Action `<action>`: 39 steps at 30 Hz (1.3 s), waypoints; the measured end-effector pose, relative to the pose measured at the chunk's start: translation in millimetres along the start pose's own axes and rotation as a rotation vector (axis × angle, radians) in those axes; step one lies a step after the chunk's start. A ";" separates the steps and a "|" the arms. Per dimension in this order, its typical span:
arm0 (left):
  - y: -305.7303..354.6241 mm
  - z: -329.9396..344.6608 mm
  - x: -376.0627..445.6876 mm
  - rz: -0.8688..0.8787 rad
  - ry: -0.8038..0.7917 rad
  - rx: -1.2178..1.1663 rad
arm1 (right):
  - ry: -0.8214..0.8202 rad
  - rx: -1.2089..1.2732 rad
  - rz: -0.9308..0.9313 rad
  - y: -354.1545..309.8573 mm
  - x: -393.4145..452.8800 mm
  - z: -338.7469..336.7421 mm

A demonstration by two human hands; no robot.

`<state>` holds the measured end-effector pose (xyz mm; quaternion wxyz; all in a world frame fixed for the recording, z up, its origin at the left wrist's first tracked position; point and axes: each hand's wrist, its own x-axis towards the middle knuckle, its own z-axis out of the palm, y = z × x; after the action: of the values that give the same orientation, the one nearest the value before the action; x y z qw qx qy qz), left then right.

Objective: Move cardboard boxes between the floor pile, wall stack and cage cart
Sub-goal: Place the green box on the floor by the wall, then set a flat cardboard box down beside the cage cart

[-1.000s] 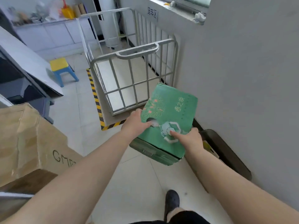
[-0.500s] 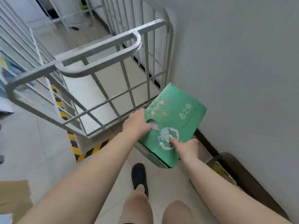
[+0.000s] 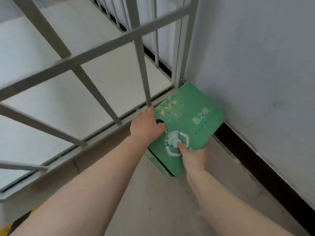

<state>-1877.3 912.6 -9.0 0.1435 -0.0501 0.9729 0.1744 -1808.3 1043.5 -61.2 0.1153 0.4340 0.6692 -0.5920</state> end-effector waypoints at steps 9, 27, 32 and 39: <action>-23.0 77.9 89.0 0.088 -0.044 0.049 | 0.039 -0.020 0.031 3.3 106.4 58.8; 38.6 -438.1 -369.4 -0.477 -0.050 -0.052 | -0.735 -1.527 -1.098 -332.6 -460.3 -99.2; 28.0 -500.0 -520.2 -0.723 0.097 -0.001 | -0.977 -1.514 -1.430 -330.5 -605.3 -96.5; 2.8 -502.1 -795.6 -1.149 0.356 -0.082 | -1.424 -1.441 -1.876 -204.4 -840.5 -103.3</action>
<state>-1250.2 775.3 678.8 0.0477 -0.6016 0.7917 0.0955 -1416.4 778.0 670.2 0.1883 -0.7232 0.6612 -0.0657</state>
